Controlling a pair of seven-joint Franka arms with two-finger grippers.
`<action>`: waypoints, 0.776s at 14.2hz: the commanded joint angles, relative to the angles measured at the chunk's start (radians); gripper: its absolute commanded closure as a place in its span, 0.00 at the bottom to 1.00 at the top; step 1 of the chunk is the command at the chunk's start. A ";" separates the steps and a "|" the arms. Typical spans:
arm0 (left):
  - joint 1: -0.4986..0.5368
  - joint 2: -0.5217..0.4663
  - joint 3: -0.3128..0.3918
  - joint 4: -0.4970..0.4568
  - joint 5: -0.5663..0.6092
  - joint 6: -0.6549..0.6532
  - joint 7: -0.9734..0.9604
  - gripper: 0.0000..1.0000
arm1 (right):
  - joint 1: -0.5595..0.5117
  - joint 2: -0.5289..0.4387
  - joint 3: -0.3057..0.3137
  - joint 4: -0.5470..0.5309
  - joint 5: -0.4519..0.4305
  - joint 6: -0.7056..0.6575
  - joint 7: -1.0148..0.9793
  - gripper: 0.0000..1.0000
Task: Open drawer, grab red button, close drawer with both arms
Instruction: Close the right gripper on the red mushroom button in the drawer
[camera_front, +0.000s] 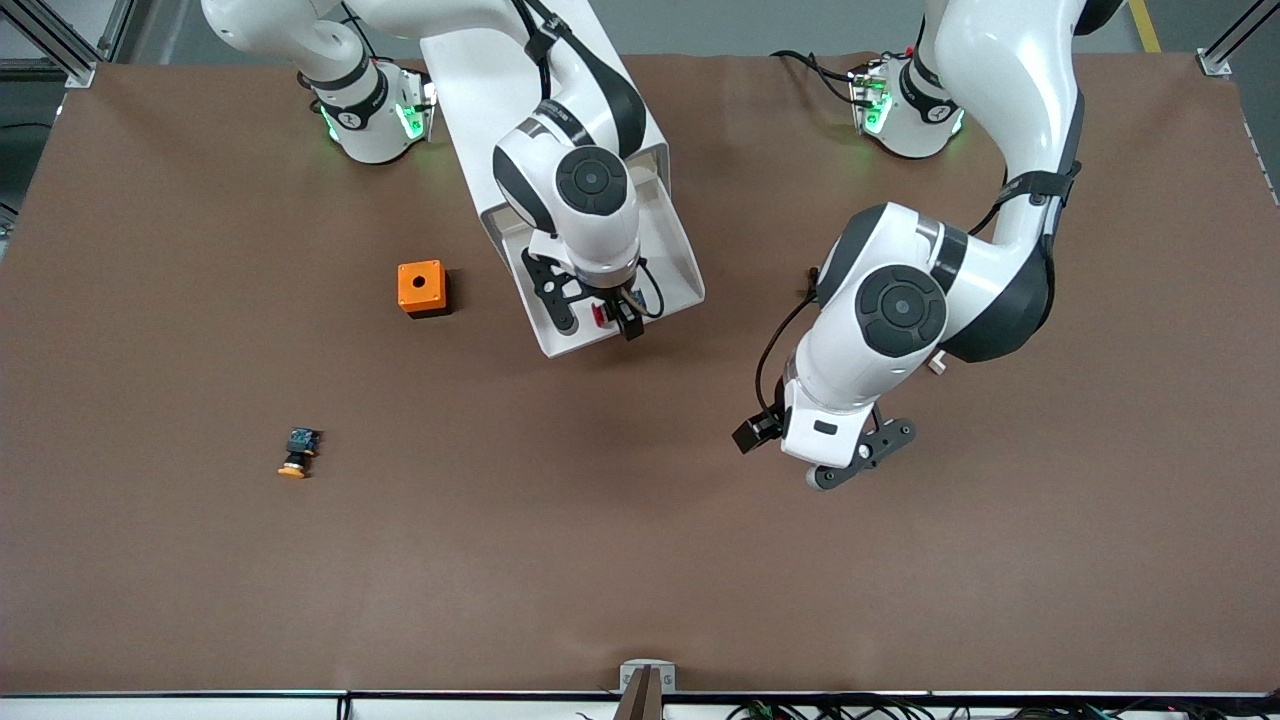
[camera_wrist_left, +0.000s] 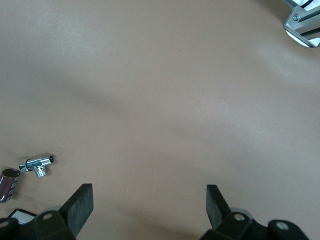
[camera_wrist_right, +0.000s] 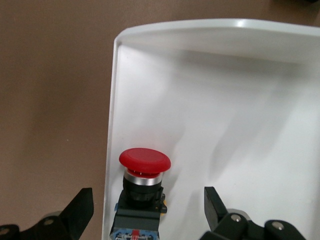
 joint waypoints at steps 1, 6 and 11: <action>-0.004 -0.009 0.005 -0.013 0.017 0.010 0.013 0.01 | 0.022 0.015 -0.009 0.012 -0.014 0.006 0.036 0.03; -0.004 -0.009 0.005 -0.013 0.017 0.010 0.013 0.01 | 0.022 0.015 -0.009 0.016 -0.004 0.006 0.036 0.16; -0.004 -0.009 0.005 -0.013 0.015 0.010 0.013 0.01 | 0.022 0.015 -0.008 0.019 0.003 0.008 0.036 0.24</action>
